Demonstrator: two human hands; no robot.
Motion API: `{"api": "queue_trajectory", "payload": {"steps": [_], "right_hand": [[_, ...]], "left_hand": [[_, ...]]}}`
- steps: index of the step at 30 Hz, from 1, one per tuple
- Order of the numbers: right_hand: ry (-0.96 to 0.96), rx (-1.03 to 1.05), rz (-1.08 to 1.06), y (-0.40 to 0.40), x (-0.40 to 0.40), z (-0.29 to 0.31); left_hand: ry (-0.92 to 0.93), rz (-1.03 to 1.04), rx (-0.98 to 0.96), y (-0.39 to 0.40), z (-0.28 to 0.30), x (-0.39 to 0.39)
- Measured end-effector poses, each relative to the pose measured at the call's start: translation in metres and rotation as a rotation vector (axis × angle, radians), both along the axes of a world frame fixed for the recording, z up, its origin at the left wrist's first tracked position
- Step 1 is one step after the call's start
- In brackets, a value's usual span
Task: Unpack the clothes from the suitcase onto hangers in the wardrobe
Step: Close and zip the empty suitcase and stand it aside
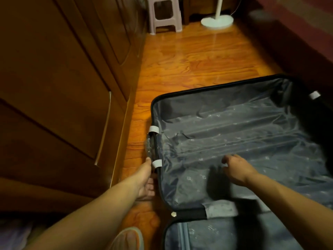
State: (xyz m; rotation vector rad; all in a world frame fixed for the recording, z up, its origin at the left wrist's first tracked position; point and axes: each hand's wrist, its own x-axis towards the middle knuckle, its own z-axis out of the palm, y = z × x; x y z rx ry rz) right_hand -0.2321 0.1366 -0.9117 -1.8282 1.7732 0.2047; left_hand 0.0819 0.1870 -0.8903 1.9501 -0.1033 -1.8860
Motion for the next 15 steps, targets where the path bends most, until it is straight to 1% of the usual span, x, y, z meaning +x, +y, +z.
{"api": "queue_trajectory", "payload": {"steps": [1, 4, 8, 9, 11, 13, 14, 15], "right_hand": [[-0.001, -0.014, 0.001, -0.002, 0.003, 0.004], [-0.013, -0.044, 0.025, -0.006, 0.009, 0.015], [0.013, -0.045, 0.041, 0.001, 0.009, 0.024], [0.025, -0.05, 0.046, 0.002, 0.006, 0.027], [0.042, -0.057, 0.056, 0.003, 0.003, 0.032], [0.055, -0.057, 0.069, 0.001, -0.003, 0.036], [0.061, -0.062, 0.076, 0.0, -0.007, 0.038], [0.06, -0.069, 0.075, -0.002, -0.009, 0.041]], "left_hand": [[0.005, 0.03, -0.02, 0.001, 0.002, -0.005], [-0.074, 0.16, -0.136, -0.006, 0.004, -0.015], [-0.171, 0.322, -0.174, -0.012, -0.004, -0.016], [-0.2, 0.396, -0.193, -0.011, -0.002, -0.013], [-0.221, 0.608, -0.244, -0.014, 0.006, 0.005], [-0.218, 0.802, -0.392, -0.025, 0.024, 0.023], [-0.21, 0.862, -0.496, -0.034, 0.037, 0.028], [-0.236, 0.866, -0.63, -0.043, 0.055, 0.026]]}}
